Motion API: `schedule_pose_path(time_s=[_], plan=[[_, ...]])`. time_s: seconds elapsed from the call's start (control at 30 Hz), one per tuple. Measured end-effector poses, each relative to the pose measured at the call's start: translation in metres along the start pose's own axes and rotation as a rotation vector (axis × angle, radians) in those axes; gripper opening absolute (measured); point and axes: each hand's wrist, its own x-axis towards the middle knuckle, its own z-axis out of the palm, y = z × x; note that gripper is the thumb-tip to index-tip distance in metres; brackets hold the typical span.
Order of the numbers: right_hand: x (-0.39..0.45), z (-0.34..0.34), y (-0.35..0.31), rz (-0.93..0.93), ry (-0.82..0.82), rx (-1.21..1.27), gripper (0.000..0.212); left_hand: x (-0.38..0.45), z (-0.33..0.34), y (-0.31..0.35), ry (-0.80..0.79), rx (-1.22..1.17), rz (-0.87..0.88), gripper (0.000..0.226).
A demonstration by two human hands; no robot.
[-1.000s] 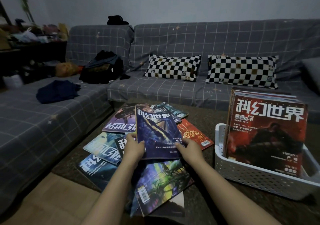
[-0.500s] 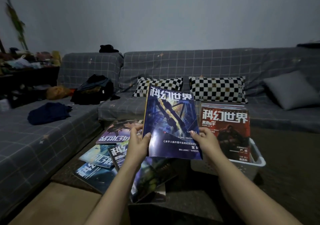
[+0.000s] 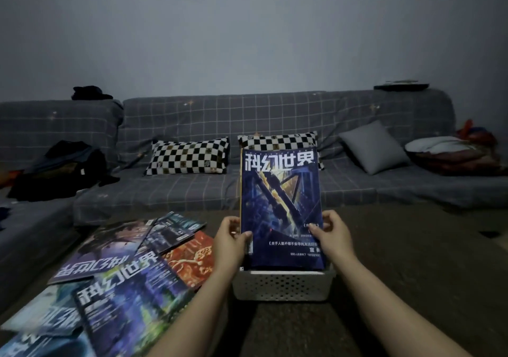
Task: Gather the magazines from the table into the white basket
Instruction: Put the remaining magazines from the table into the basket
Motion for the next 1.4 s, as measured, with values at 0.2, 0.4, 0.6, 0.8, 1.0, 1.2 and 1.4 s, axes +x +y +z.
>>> schedule_pose_path(time_s=[0.2, 0.4, 0.6, 0.8, 1.0, 1.2, 1.4], plan=[[0.020, 0.009, 0.045, -0.016, 0.112, -0.518, 0.019, 0.013, 0.016, -0.040, 0.054, 0.524, 0.017, 0.036], [0.018, 0.011, 0.062, 0.082, 0.147, -0.526, 0.021, 0.019, 0.019, -0.052, 0.060, 0.650, 0.028, 0.037], [0.022, 0.009, 0.061, 0.091, 0.162, -0.592, 0.024, 0.021, 0.020, -0.054, 0.099, 0.565, -0.002, 0.028], [0.018, 0.013, 0.066, 0.066, 0.212, -0.635, 0.027, 0.018, 0.021, -0.051, 0.150, 0.441, 0.010, 0.022], [0.018, 0.015, 0.067, 0.029, 0.313, -0.558, 0.020, 0.016, 0.021, -0.048, 0.134, 0.387, 0.022, 0.020], [0.020, 0.016, 0.069, 0.043, 0.307, -0.590, 0.022, 0.018, 0.018, -0.046, 0.082, 0.415, 0.002, 0.018], [0.004, 0.023, 0.062, 0.007, 0.339, -0.627, 0.036, 0.008, 0.011, -0.043, 0.059, 0.300, 0.026, 0.035]])
